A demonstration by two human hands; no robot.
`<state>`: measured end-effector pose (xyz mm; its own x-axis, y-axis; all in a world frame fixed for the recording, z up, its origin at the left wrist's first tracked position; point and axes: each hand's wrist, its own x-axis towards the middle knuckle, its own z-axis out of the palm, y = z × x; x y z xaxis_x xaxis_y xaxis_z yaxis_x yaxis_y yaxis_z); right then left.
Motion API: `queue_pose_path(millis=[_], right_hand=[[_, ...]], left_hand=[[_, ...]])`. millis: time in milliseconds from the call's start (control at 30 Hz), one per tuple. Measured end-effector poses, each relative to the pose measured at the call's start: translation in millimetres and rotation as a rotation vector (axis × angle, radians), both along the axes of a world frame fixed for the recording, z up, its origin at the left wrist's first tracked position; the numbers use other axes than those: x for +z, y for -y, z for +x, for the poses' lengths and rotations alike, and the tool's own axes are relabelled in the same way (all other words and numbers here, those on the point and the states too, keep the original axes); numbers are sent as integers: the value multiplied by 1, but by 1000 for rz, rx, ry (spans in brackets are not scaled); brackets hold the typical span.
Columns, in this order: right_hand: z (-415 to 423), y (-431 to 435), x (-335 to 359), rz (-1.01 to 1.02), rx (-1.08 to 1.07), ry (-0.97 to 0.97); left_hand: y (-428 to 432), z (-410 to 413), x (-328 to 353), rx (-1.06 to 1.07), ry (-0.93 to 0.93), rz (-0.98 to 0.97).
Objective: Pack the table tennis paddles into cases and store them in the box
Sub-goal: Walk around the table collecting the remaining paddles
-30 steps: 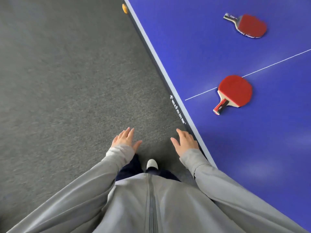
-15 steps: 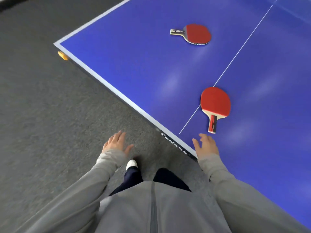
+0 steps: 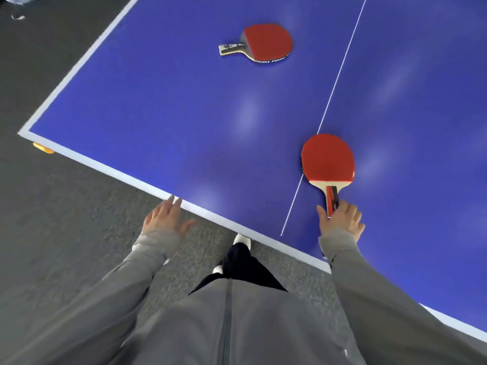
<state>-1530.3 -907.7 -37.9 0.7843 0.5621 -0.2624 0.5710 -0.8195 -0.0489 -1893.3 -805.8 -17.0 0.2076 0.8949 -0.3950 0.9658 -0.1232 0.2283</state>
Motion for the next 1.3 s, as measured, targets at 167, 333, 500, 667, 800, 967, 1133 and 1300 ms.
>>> queue_pose_path(millis=[167,333,500,667,800,967,1133,1300], right_hand=[[19,-30,-8,31,-82,-60],[14,-36,-5,223,-365,-312],[-5,-63,-4,332,-487,-321],[-32,-118,6,438,-555,-260],[-51,-168,18,468,-645,-239],[-66,-209,23,492,-776,-208],[-73,-222,24,512,-888,-129],[-77,-217,23,508,-913,-86]], left_hand=[[-55,11,-3,28,-35,-7],[-96,22,-6,-14,-11,-34],[-168,34,-6,-60,59,-37],[-279,54,-7,-165,122,-35],[-374,95,-5,-256,148,7],[-468,164,-7,-319,128,75],[-519,218,-24,-425,88,121],[-529,246,-41,-452,214,56]])
